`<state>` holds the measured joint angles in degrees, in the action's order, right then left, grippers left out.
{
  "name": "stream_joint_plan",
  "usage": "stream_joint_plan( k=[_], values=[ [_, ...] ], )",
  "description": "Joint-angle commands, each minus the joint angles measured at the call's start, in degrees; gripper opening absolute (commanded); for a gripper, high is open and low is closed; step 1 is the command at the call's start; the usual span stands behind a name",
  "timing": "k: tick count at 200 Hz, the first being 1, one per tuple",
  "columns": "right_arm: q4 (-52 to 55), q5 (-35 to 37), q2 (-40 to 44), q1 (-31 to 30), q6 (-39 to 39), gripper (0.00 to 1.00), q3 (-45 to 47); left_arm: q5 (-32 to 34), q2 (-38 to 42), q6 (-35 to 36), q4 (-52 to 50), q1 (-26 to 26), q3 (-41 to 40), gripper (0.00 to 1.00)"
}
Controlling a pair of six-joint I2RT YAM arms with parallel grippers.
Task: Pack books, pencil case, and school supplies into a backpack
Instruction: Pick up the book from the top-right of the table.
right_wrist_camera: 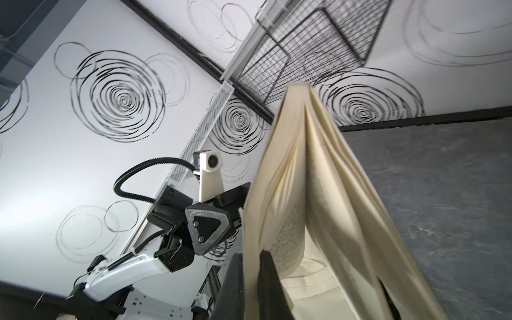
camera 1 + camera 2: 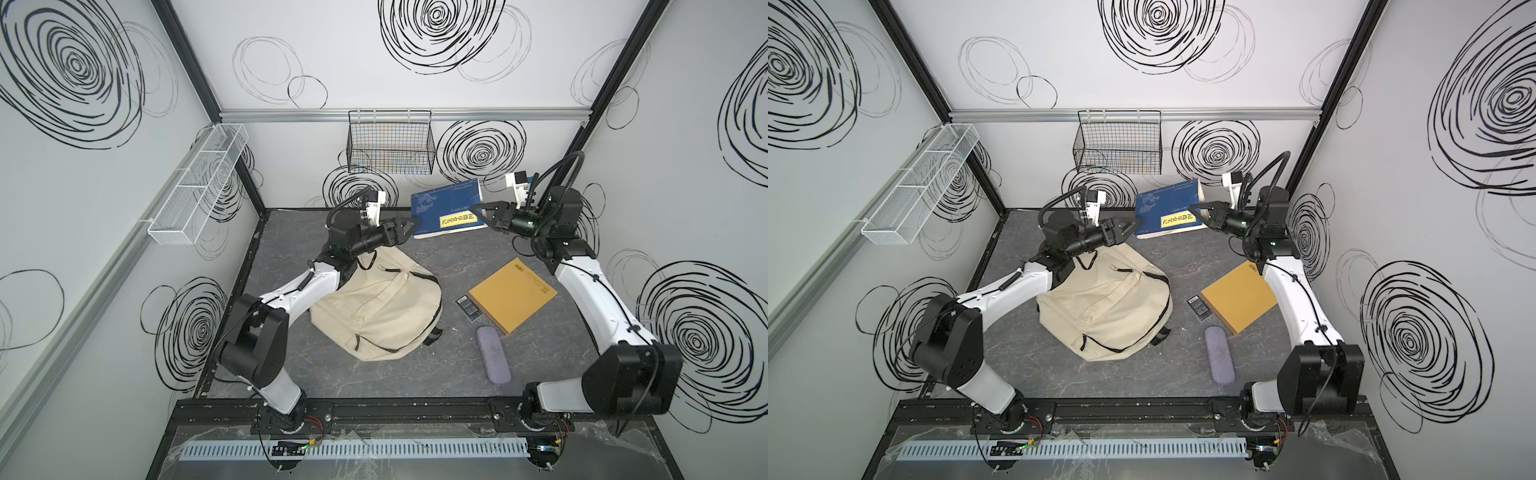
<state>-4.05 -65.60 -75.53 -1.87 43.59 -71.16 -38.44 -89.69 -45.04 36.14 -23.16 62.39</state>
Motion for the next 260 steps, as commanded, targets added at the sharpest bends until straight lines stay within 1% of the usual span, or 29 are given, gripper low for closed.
stream_joint_plan(
  k=[1,29,44,61,106,131,193,212,241,260],
  values=[
    [-5.5,0.0,5.5,-1.4,2.8,0.0,1.1,-5.1,7.7,-1.8,10.3,-0.1,-3.8,0.94],
    [-6.6,-1.8,8.6,-4.3,4.9,0.0,2.2,-2.4,14.1,0.8,6.1,0.9,-8.1,0.97],
    [-6.4,-2.0,9.7,-6.1,4.9,0.0,2.0,-2.4,15.7,2.0,4.2,1.2,-8.3,0.97],
    [-6.1,-2.4,10.6,-7.8,5.1,0.0,1.5,-2.4,16.8,2.9,4.2,1.4,-8.1,0.97],
    [-5.7,-3.7,12.7,-9.1,6.4,0.0,-0.1,-3.0,17.2,4.1,4.2,1.6,-6.1,0.96],
    [-5.3,-4.1,13.7,-9.3,6.6,0.0,-0.1,-2.7,17.6,2.8,6.1,1.8,-7.1,0.94],
    [-4.6,-3.6,15.1,-9.8,7.1,0.0,-0.6,-1.9,18.2,0.0,7.0,3.6,-7.7,0.96],
    [-4.5,-3.6,15.2,-10.1,7.1,0.0,-0.3,-3.7,18.1,-1.5,9.7,3.6,-7.7,0.96],
    [-5.1,-3.9,15.2,-11.8,7.2,0.0,0.4,-11.9,15.7,-5.6,16.5,3.2,-7.3,0.94],
    [-5.5,-4.2,15.4,-13.1,7.1,0.0,0.7,-13.6,15.0,-6.8,18.8,3.2,-7.6,0.91]
  ],
)
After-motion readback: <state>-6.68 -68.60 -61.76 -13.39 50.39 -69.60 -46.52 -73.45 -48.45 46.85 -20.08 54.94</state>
